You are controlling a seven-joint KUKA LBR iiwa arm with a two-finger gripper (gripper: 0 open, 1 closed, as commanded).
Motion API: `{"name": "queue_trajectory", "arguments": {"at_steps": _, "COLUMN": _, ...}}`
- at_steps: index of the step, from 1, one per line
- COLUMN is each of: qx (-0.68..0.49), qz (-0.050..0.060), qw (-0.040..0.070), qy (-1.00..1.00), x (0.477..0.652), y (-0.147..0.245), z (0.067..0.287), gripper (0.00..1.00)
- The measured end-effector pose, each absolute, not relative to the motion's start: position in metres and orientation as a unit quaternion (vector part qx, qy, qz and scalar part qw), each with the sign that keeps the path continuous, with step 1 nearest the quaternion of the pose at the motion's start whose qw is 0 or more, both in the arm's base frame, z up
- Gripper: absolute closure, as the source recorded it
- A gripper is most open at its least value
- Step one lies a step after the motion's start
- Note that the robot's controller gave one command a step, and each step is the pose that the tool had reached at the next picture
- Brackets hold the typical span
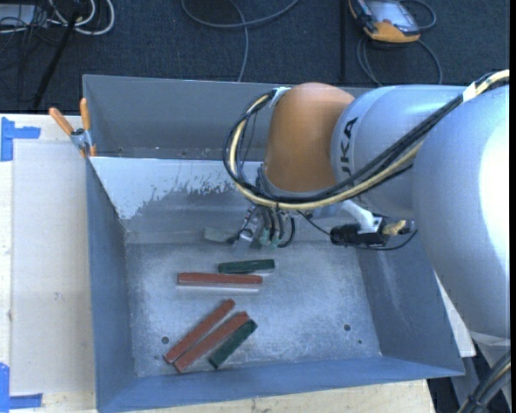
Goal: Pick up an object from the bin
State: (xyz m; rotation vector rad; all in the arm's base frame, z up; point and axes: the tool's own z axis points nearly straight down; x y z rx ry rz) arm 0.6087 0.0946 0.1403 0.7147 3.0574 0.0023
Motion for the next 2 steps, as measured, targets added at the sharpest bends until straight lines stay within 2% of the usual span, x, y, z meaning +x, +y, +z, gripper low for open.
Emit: {"name": "queue_trajectory", "arguments": {"at_steps": 2, "qx": 0.227, "qz": 0.001, "qw": 0.001, "qy": 0.974, "x": 0.6087, "y": 0.0944, "z": 0.1491, "gripper": 1.00}}
